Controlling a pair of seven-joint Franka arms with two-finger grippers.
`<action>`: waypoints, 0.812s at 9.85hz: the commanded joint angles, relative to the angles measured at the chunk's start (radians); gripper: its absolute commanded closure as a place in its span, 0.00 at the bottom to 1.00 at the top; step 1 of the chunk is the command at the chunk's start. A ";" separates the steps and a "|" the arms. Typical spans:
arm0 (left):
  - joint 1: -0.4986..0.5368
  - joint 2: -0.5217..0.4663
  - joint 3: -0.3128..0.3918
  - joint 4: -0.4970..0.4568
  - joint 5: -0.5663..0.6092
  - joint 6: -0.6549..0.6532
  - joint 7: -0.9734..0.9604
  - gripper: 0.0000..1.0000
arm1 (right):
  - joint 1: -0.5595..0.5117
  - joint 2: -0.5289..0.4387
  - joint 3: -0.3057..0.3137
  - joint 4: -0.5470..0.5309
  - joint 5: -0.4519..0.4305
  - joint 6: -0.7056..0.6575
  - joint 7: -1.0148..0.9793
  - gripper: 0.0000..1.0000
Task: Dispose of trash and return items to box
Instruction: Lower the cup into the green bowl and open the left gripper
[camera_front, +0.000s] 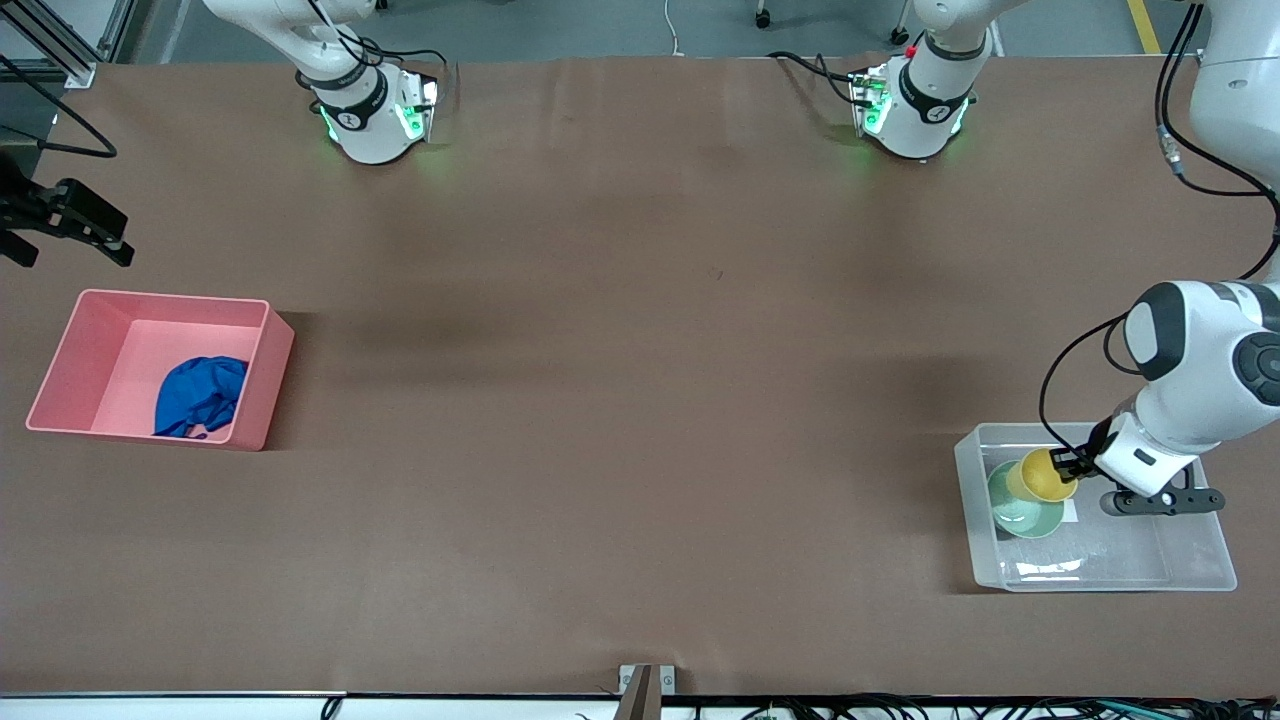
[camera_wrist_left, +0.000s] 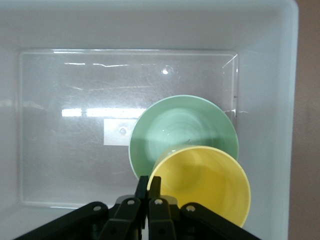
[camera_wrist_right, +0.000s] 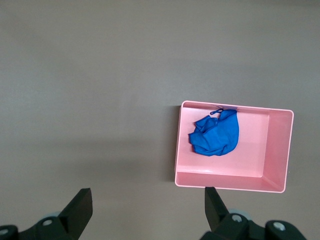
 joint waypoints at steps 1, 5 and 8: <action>0.006 0.040 0.000 -0.005 0.021 0.045 0.004 0.99 | 0.018 0.014 -0.006 0.017 0.009 -0.018 0.032 0.01; 0.004 0.065 0.003 0.008 0.038 0.068 0.004 0.68 | 0.015 0.027 -0.010 0.016 0.010 -0.049 0.022 0.01; -0.002 0.013 -0.007 0.040 0.038 0.026 0.003 0.00 | 0.014 0.031 -0.010 0.016 0.010 -0.046 0.024 0.01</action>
